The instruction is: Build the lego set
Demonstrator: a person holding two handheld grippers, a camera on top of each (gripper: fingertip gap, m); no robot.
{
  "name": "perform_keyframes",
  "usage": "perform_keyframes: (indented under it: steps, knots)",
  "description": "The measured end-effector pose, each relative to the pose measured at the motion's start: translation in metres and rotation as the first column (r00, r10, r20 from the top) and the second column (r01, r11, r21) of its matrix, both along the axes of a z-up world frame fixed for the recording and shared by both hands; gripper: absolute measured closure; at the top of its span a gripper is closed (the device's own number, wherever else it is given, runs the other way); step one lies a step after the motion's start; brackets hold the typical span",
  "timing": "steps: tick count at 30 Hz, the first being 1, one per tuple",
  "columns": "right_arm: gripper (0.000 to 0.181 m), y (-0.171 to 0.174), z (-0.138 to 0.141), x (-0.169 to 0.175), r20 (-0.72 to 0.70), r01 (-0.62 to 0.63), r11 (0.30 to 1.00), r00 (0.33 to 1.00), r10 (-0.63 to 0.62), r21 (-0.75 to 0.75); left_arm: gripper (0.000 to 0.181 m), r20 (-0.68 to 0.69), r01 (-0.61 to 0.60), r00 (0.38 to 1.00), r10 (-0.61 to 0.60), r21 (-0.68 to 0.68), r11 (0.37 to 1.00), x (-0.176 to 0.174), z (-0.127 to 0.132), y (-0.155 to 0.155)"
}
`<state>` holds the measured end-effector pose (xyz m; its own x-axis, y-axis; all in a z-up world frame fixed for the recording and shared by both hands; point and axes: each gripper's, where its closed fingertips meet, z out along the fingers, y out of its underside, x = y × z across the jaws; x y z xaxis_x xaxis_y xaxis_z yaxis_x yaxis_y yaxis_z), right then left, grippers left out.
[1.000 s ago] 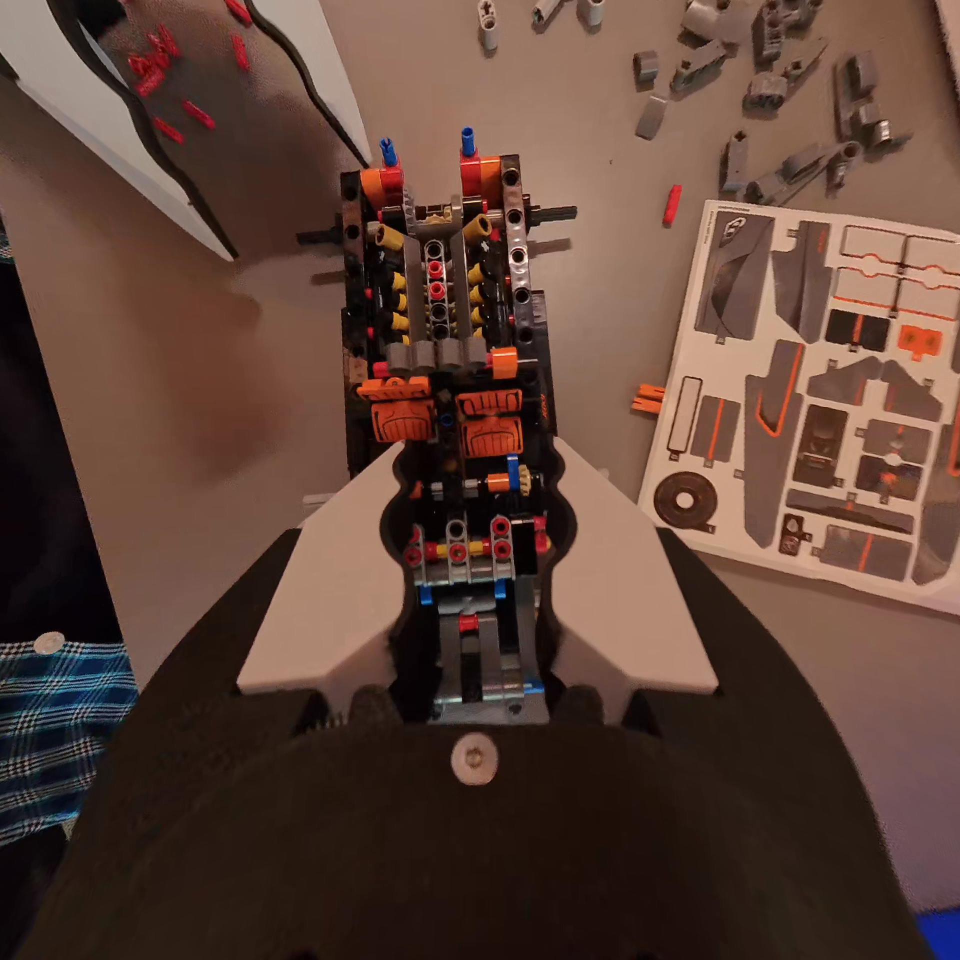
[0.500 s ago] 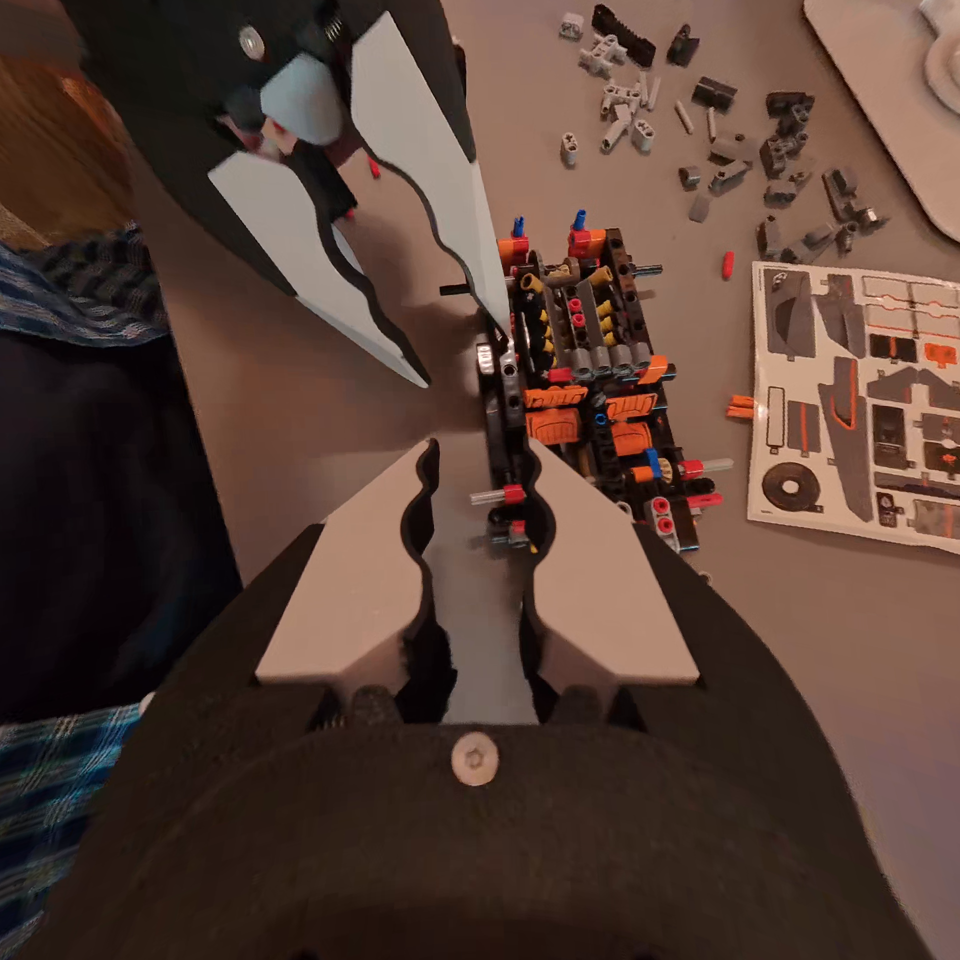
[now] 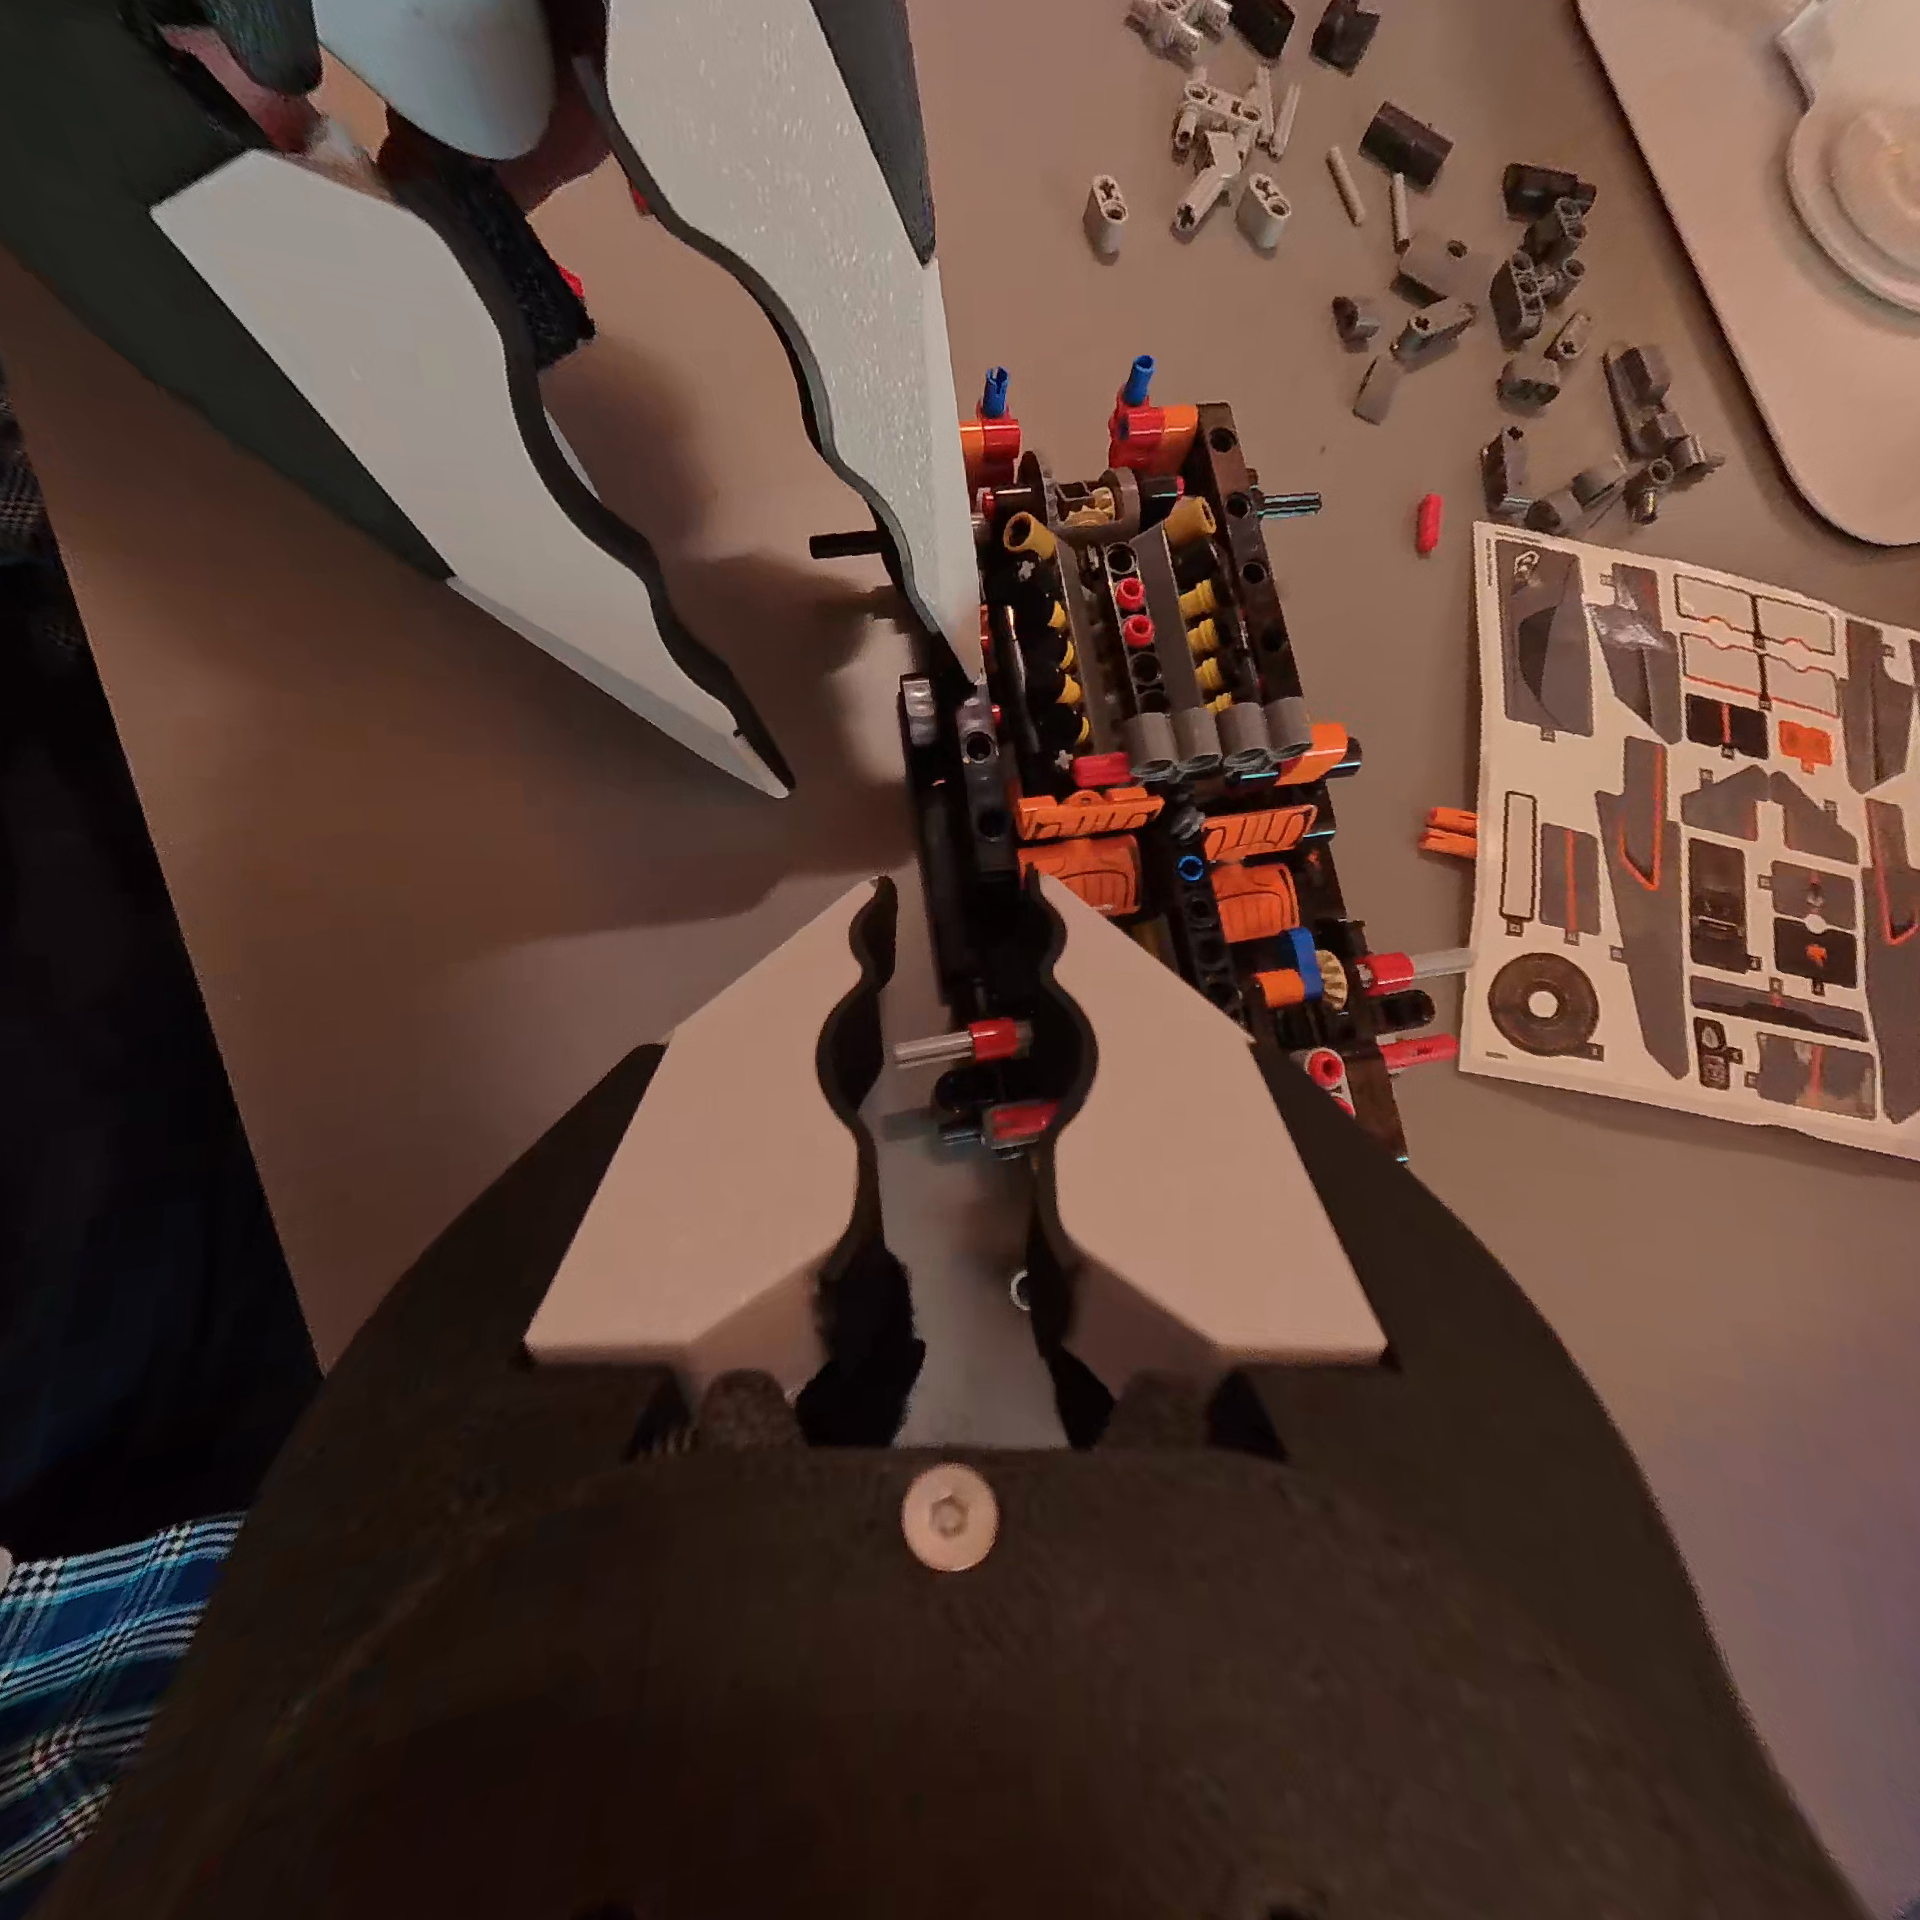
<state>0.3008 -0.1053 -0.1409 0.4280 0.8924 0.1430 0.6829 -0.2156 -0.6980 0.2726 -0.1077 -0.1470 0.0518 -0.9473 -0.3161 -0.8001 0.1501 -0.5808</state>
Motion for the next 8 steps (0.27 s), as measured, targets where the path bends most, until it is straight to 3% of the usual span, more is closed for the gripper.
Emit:
perform_keyframes:
  steps: [8]
  knots:
    - [0.163,0.0024,-0.0001,0.0001,0.005,-0.003,1.000,1.000,0.003,0.013,0.138,0.040,-0.023,0.999,0.025,-0.046,0.999,0.0011,0.0001,-0.0027]
